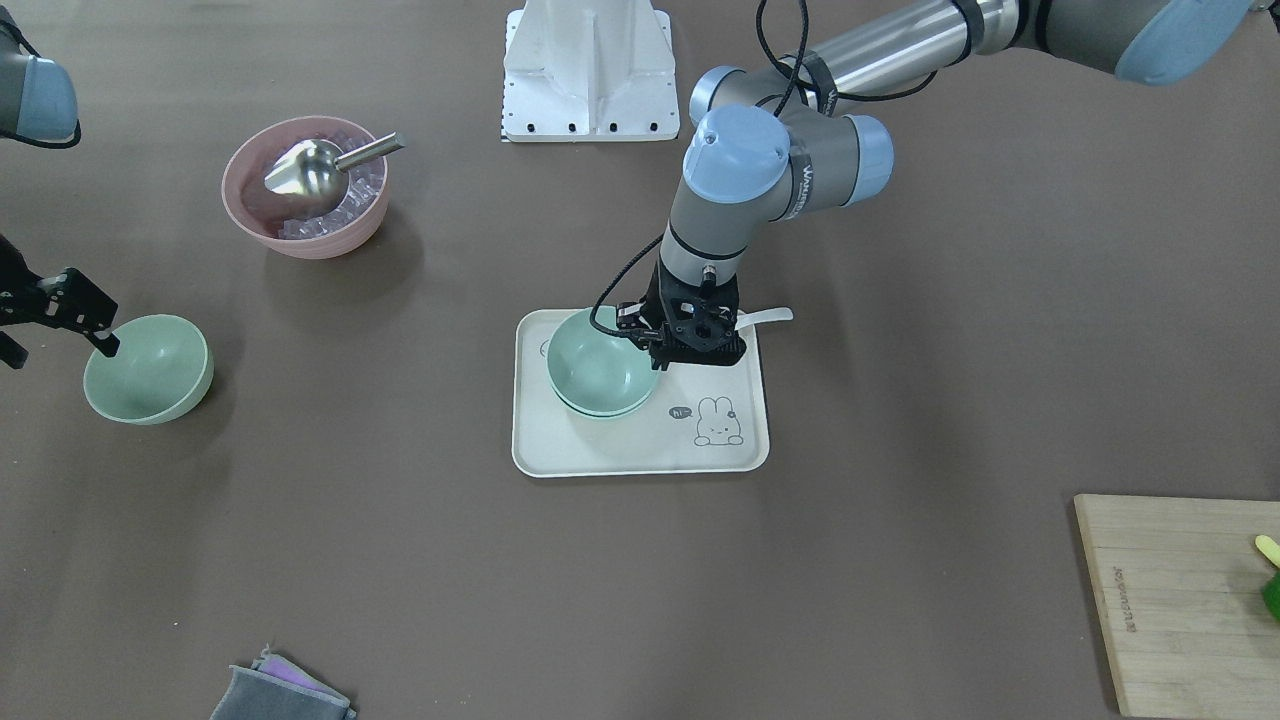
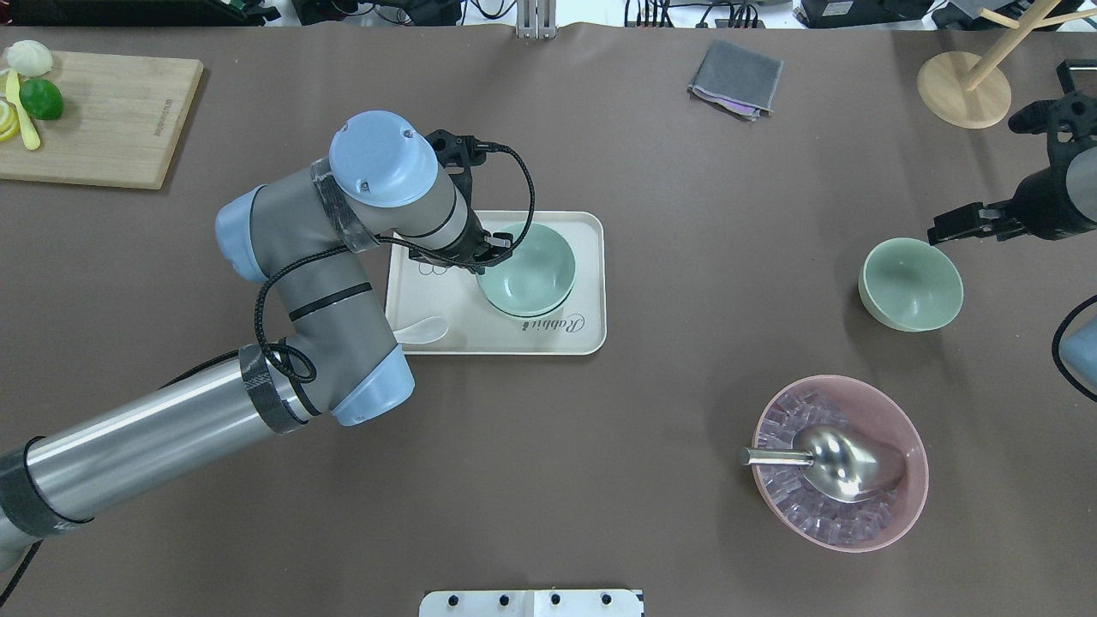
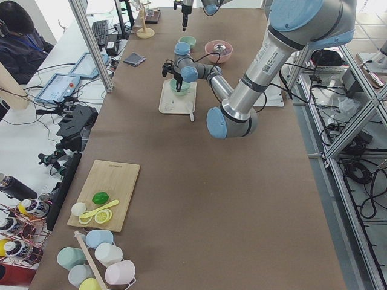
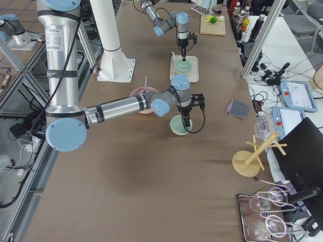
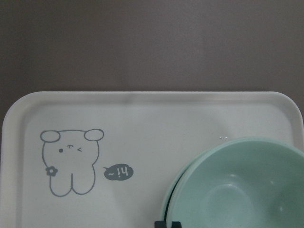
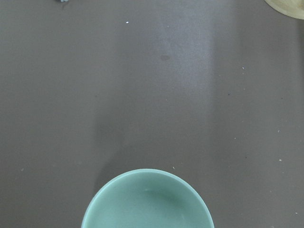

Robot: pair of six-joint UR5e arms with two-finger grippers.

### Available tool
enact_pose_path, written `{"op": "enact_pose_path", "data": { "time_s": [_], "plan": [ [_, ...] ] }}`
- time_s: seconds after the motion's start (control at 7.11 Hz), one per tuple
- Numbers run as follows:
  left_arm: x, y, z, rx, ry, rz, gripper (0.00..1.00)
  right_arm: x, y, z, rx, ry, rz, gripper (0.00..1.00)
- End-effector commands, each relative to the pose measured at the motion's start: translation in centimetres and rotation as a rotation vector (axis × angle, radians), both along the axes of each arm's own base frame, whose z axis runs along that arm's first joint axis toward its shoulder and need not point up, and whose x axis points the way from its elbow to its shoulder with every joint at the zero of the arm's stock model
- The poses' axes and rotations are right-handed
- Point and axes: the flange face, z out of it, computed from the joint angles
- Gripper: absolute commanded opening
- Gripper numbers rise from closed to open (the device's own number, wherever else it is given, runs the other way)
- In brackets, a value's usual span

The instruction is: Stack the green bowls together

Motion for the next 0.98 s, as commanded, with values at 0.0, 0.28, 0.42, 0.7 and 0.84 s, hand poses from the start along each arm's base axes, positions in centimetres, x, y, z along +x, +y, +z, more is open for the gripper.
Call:
{"op": "enact_pose_path", "data": {
  "time_s": [0.0, 0.28, 0.42, 0.7, 0.84],
  "plan": [
    [0.2, 0.2, 0.0, 0.0, 0.0, 0.004, 0.0, 0.0, 0.0, 0.0, 0.0, 0.0, -0.001, 1.0],
    [0.2, 0.3, -0.1, 0.003, 0.004, 0.006, 0.35, 0.0, 0.0, 0.0, 0.0, 0.0, -0.001, 1.0],
    [-0.1, 0.3, -0.5, 0.006, 0.012, 0.003, 0.89, 0.0, 0.0, 0.0, 0.0, 0.0, -0.001, 1.0],
    [-2.7, -0.7, -2.0, 0.018, 0.035, -0.014, 0.98, 0.0, 0.0, 0.0, 0.0, 0.0, 0.001, 1.0],
    [-6.3, -1.5, -1.3, -0.01, 0.029, 0.044, 0.98, 0.1, 0.0, 0.1, 0.001, 0.002, 0.0, 1.0]
  ]
}}
